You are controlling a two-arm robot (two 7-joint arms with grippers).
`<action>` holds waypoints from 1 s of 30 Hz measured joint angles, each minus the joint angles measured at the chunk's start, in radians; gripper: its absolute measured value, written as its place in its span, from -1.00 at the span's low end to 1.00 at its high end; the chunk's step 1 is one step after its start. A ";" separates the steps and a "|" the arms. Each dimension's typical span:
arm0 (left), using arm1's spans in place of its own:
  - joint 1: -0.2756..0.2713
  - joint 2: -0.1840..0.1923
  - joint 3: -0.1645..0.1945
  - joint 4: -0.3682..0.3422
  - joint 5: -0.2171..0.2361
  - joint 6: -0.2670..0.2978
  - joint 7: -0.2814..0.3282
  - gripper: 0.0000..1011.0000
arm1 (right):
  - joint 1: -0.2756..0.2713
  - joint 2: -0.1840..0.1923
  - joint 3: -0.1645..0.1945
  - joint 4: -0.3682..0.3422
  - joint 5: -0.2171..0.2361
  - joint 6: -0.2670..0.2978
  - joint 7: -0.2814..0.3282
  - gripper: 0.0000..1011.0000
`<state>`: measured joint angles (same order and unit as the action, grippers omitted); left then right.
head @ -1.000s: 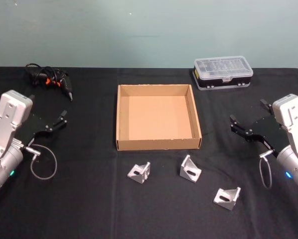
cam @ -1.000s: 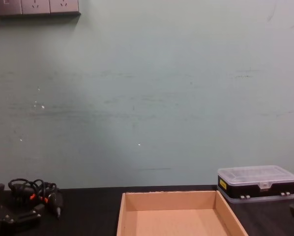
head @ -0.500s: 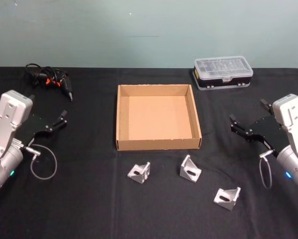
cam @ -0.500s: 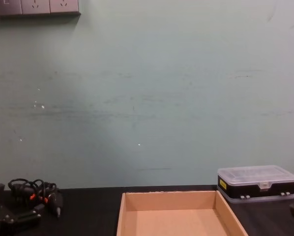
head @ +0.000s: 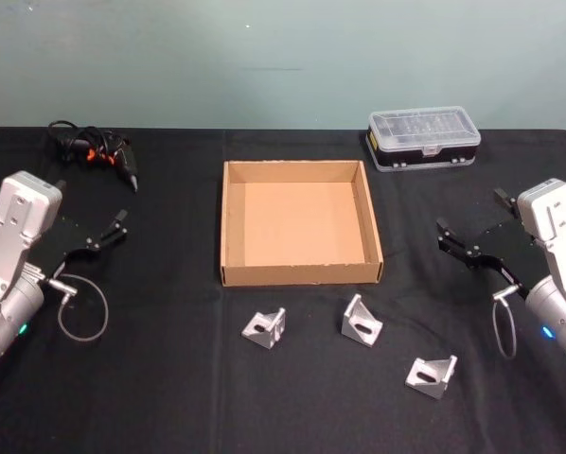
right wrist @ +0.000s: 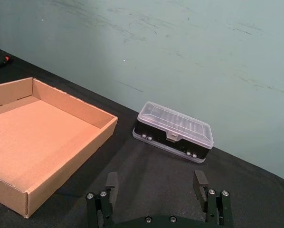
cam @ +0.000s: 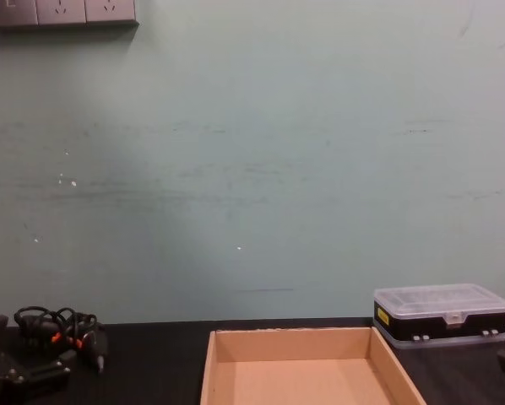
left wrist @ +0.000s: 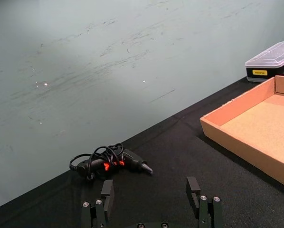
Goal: Use one hand to pick up the angle iron from the table and place it into the box.
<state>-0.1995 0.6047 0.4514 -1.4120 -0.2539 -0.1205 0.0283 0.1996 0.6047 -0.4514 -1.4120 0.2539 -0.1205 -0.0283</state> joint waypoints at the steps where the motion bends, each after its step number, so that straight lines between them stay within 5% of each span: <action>1: 0.000 0.000 0.000 0.000 0.000 0.000 0.000 0.98 | 0.000 0.000 0.000 0.000 0.000 0.000 0.000 0.98; 22: 0.000 0.000 0.000 0.000 0.000 0.000 0.000 0.98 | 0.000 0.000 0.000 0.000 0.000 0.000 0.000 0.98; 30: 0.000 0.000 0.000 0.000 0.000 0.000 0.000 0.98 | -0.018 -0.003 0.026 -0.017 -0.007 0.011 0.009 0.98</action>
<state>-0.1995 0.6047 0.4514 -1.4120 -0.2539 -0.1205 0.0283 0.1814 0.6020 -0.4253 -1.4289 0.2470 -0.1098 -0.0195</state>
